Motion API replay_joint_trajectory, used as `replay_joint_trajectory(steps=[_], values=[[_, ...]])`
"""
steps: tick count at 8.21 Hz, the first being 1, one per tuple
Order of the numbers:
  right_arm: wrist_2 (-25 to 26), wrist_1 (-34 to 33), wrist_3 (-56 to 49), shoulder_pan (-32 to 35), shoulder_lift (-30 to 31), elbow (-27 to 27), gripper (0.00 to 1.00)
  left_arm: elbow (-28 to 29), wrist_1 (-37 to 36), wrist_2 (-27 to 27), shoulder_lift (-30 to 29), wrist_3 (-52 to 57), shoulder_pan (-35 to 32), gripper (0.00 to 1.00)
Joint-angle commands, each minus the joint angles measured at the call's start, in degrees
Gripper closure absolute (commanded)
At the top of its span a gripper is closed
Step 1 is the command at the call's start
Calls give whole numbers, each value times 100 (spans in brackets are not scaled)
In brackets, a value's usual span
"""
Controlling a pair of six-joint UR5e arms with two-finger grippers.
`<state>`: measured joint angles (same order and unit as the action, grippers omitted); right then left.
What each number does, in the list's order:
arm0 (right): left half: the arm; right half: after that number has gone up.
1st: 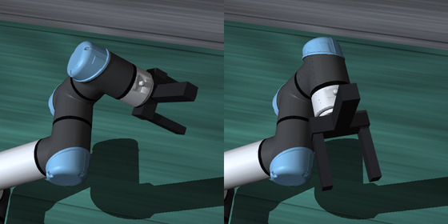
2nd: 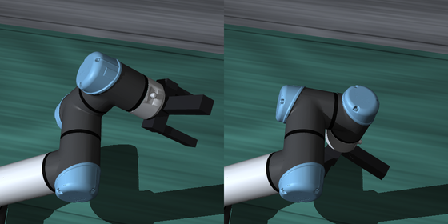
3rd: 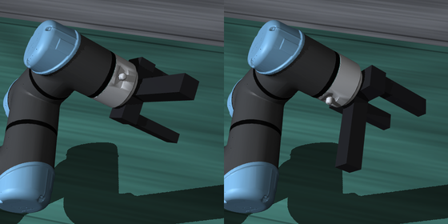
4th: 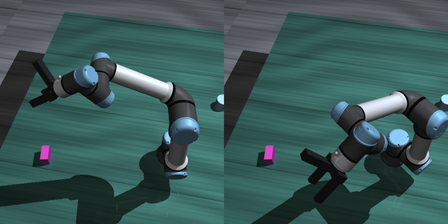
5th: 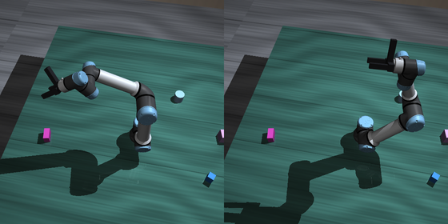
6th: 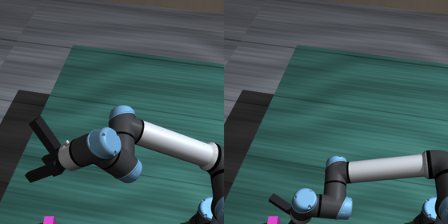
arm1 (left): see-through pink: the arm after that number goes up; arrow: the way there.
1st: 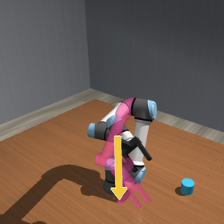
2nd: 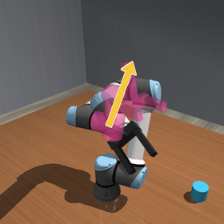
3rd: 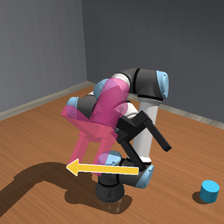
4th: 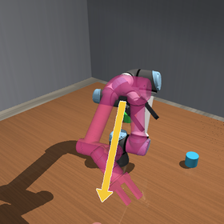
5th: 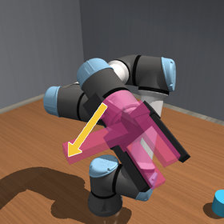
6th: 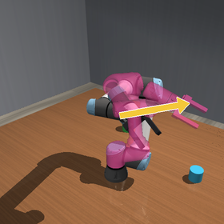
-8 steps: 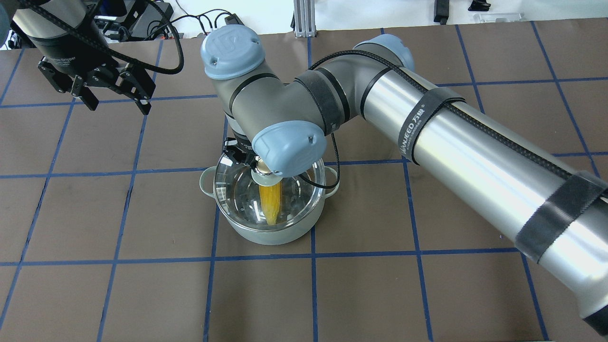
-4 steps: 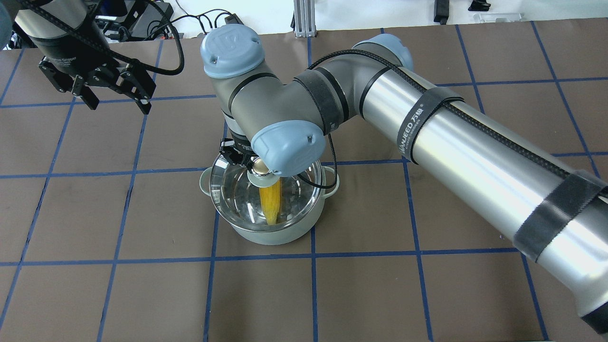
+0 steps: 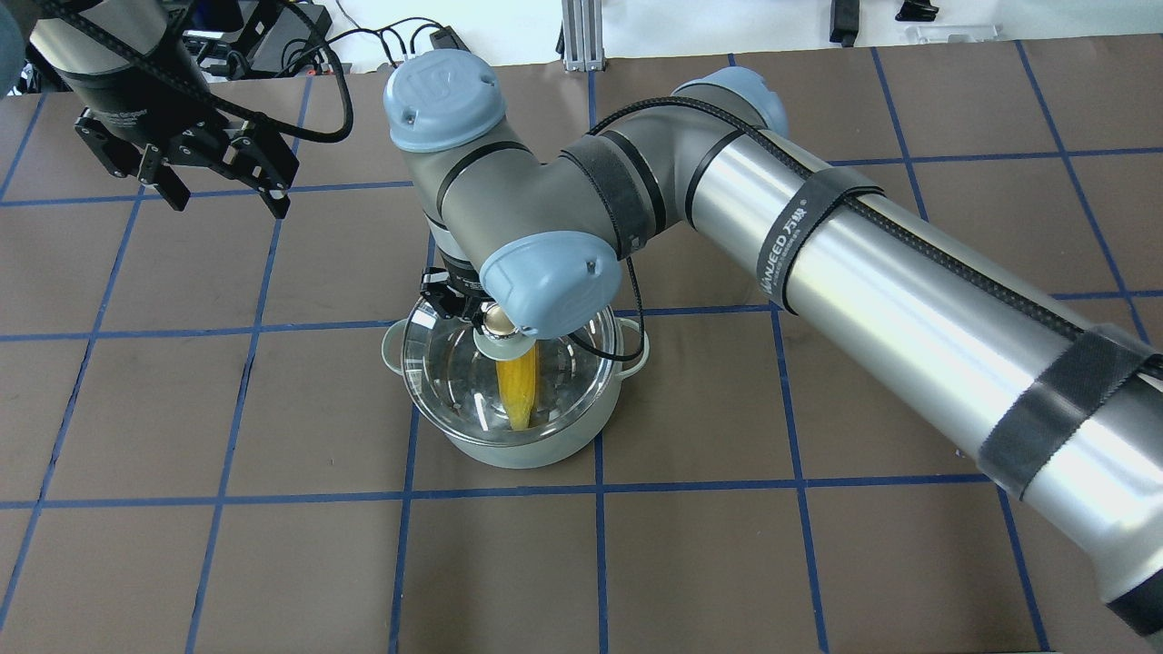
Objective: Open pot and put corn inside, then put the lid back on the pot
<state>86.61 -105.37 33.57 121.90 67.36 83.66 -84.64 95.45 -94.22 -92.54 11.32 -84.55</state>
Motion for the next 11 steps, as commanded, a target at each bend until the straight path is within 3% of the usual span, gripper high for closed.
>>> replay_joint_trajectory(steps=[1, 8, 9, 11], values=[[49, -36, -35, -8, -12, 1, 56, 8, 0, -8, -10, 2, 0, 0], [40, -71, 0, -8, -21, 45, 54, 8, 0, 1, -19, -68, 0, 0], [14, -71, 43, -8, -30, 54, 43, 8, 0, 1, -19, -68, 0, 0], [-4, -71, 105, -8, -47, 62, 8, 8, 0, 1, -28, -68, 0, 0]])
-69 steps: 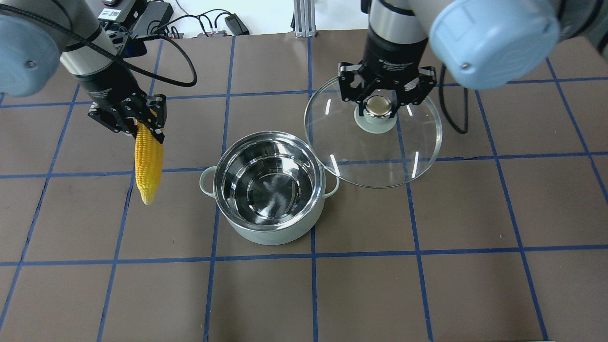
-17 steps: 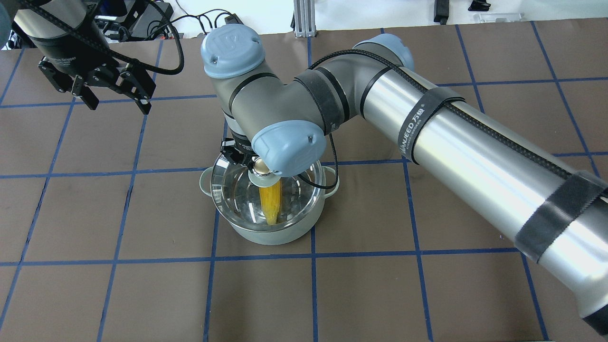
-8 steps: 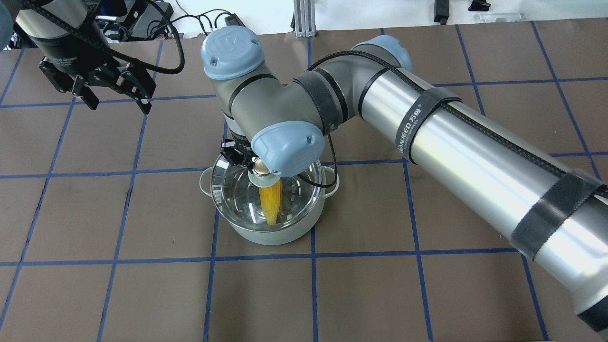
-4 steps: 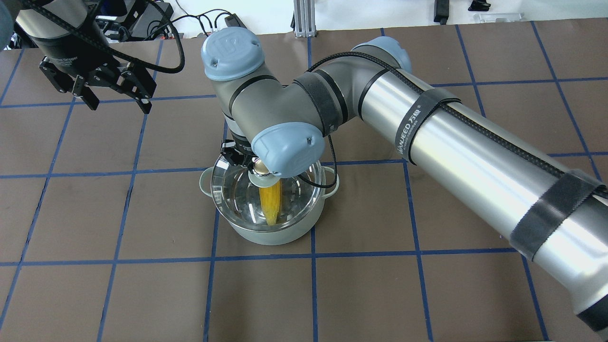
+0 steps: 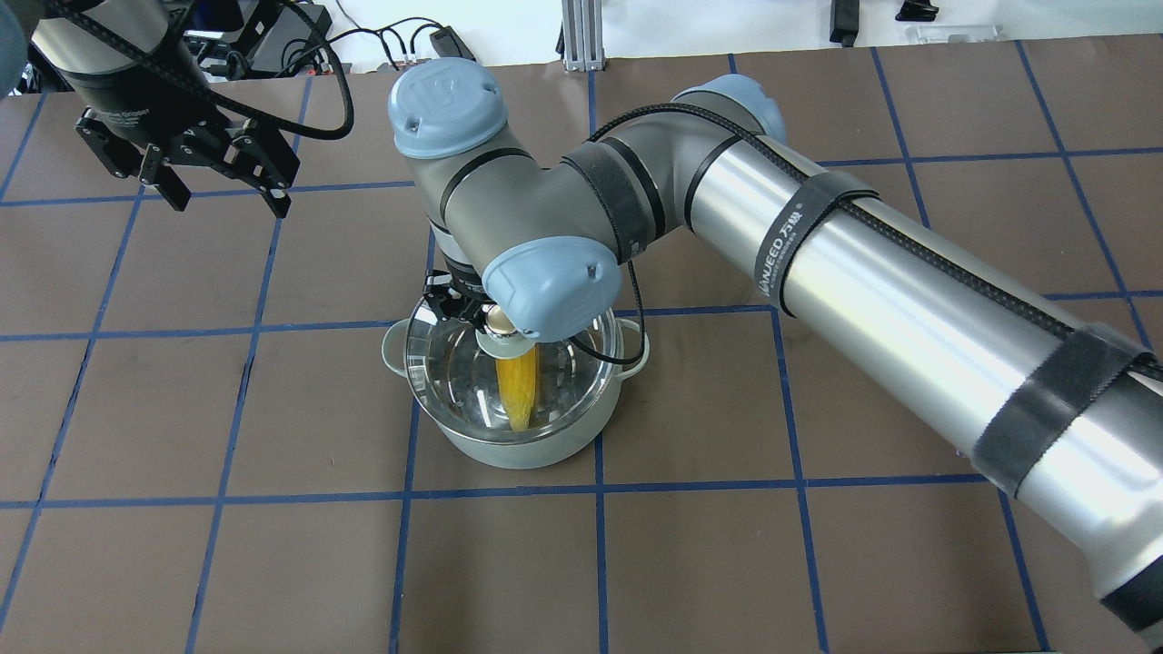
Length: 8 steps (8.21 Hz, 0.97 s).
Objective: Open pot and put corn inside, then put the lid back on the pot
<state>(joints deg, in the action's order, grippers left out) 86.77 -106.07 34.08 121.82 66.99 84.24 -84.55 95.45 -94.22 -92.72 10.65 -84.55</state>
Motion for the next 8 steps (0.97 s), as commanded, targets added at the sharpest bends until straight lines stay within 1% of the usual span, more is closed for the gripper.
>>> replay_joint_trajectory(steps=[1, 2, 3, 6, 7, 8], values=[[-28, -1, 90, 0, -28, 4, 0, 0, 0, 0, -9, -1, 0, 0], [-37, -1, 99, 0, -28, 4, 0, 0, 0, 0, -9, -1, 0, 0], [-28, -1, 99, 0, -28, -4, 3, 0, 0, 0, -9, -10, 0, 0], [-28, 8, 99, -9, 25, -13, 41, 0, 0, 0, -18, -10, 0, 0], [-37, 8, 99, -9, 51, -22, 50, 0, 0, 0, -18, -10, 0, 0], [15, 8, 99, -9, 77, -13, 56, 0, 0, 0, -27, -10, 0, 0]])
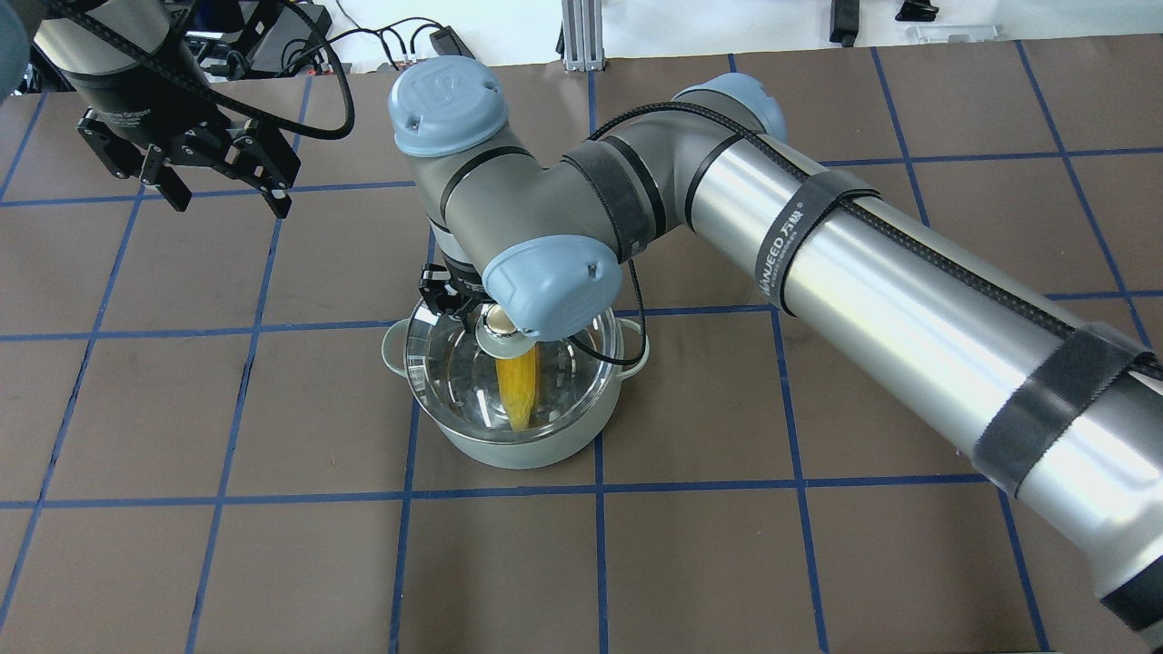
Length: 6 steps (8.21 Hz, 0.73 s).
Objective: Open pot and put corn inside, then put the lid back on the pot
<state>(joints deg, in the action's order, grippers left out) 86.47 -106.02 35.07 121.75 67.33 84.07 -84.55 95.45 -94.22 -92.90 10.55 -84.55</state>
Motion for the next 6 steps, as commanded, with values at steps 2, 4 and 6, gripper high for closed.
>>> replay_joint_trajectory(steps=[2, 4, 6], values=[[72, 2, 105, -2, 43, 4, 60, -9, 0, 1, -8, 0, 0, 0], [107, 2, 316, -2, 43, 13, 63, -9, 0, 1, -8, 0, 0, 0], [99, -6, 325, -2, 43, 4, 63, -9, 0, 1, -8, -9, 0, 0]])
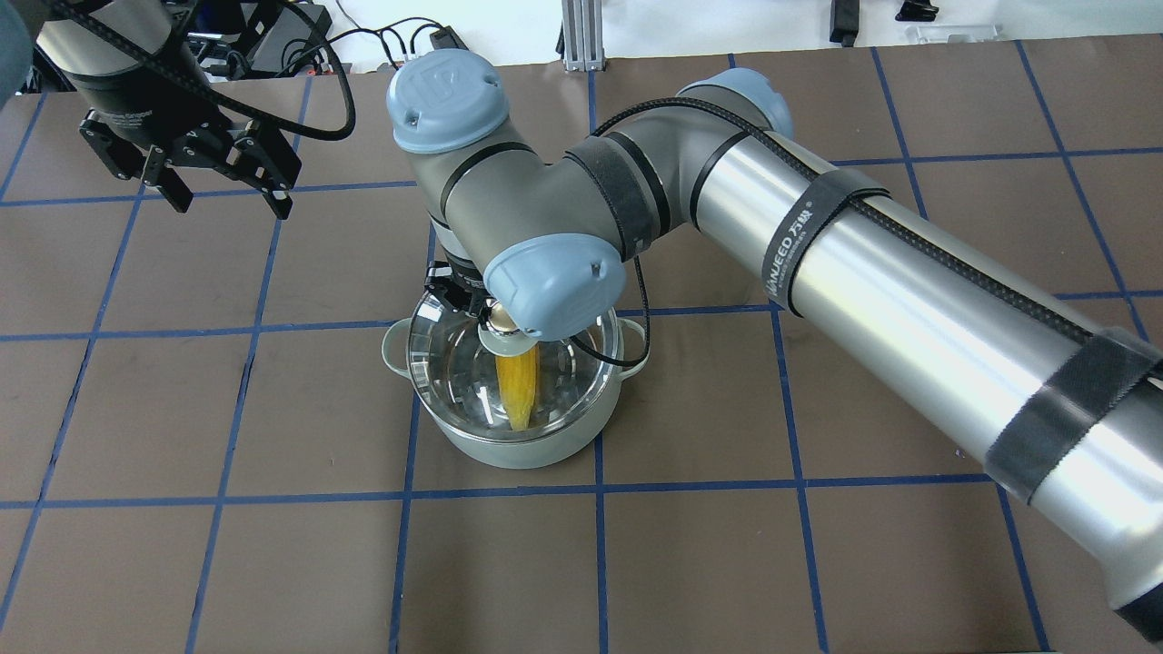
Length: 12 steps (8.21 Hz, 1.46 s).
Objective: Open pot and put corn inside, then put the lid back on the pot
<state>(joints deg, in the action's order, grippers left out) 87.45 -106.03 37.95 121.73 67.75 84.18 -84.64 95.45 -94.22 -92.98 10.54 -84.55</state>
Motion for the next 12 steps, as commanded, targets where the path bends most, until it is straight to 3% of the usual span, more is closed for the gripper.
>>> replay_joint_trajectory(steps=[1, 12], values=[[0, -5, 46, 0, 1, 2, 63, 0, 0, 0, 0, -8, 0, 0], [26, -145, 345, 0, -43, 11, 62, 0, 0, -9, -18, -8, 0, 0]])
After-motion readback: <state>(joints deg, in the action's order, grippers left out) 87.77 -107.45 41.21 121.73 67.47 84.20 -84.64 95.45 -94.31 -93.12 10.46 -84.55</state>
